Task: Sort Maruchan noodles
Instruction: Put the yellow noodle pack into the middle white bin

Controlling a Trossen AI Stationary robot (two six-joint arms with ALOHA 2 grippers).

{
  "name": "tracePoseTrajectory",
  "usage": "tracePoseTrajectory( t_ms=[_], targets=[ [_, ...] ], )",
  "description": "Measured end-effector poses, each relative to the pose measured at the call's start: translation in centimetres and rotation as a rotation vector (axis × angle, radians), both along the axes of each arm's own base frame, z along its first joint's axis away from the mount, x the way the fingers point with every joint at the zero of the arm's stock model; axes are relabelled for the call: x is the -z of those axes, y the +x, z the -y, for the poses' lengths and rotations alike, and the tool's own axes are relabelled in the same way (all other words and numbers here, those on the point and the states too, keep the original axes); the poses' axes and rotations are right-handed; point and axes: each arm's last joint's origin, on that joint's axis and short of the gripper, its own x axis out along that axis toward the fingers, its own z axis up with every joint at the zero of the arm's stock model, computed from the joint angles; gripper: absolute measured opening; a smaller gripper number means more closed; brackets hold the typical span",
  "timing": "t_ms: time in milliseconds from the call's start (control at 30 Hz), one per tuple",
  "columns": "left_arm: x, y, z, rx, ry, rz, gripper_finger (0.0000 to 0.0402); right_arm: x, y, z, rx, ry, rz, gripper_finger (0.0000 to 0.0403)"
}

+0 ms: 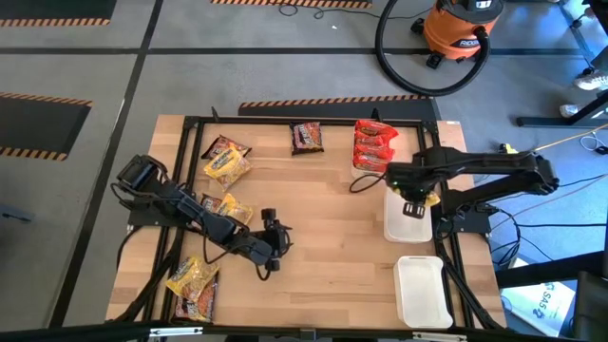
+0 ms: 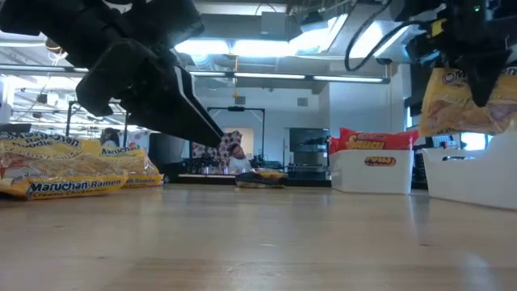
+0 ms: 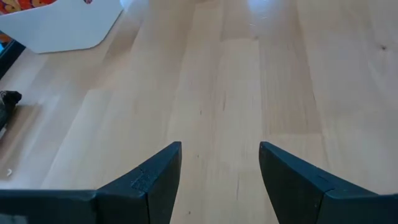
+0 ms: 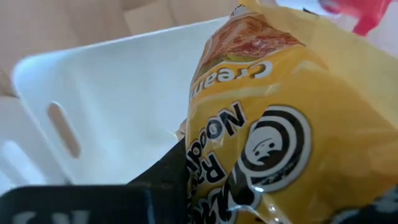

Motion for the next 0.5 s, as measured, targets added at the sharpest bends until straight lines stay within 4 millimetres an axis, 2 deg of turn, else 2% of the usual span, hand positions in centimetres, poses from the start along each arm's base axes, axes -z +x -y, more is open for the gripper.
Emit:
tracePoseTrajectory(
  t_ms=[267,500],
  targets=[
    [0.0,0.0,0.0,0.0,-0.002,0.004,0.0209,2.5,0.4,-1.5,-0.255,-0.068,-0.166,0.0114],
    [0.0,0.0,0.0,0.0,-0.001,0.004,0.0209,4.6,-0.1,-1.9,-0.334,-0.129,-0.272,0.0114]
  ],
)
